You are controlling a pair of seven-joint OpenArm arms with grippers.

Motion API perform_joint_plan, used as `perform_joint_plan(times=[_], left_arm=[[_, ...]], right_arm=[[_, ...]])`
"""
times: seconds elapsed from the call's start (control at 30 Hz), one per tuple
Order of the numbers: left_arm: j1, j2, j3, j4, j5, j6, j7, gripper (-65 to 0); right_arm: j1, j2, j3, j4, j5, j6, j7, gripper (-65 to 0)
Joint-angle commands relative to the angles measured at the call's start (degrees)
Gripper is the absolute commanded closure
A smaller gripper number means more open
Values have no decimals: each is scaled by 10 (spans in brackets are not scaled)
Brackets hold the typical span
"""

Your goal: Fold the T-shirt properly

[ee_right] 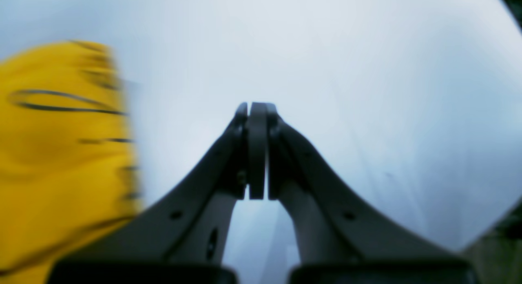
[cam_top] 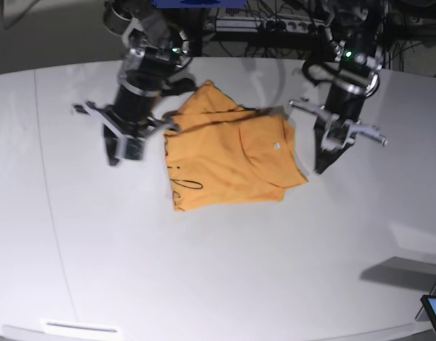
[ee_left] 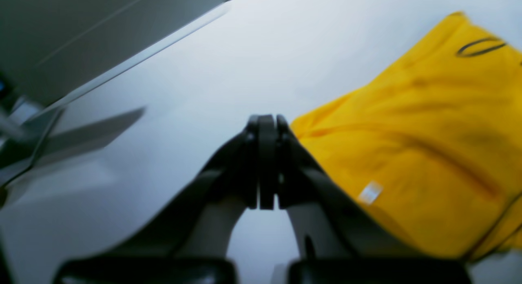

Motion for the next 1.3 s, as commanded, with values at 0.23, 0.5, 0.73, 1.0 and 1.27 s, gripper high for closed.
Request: perform_joint_plan(times=[0.23, 0.5, 0.73, 1.0, 1.27], left_arm=[[121, -6, -40, 12, -1, 6, -188, 0], [245, -6, -17, 7, -5, 6, -252, 0], [380, -10, 55, -5, -1, 12, -244, 0], [394, -10, 117, -185, -1, 101, -26, 0], [222, 17, 130, -464, -4, 104, 225, 0]], right_arm=[[-128, -2, 113, 21, -16, -10, 122, 0], [-253, -2, 148, 17, 1, -10, 123, 0], [-305, 11, 217, 1, 146, -10, 0, 0], [-284, 34, 196, -232, 277, -10, -29, 0], [-91, 20, 82, -727, 313, -10, 87, 0]])
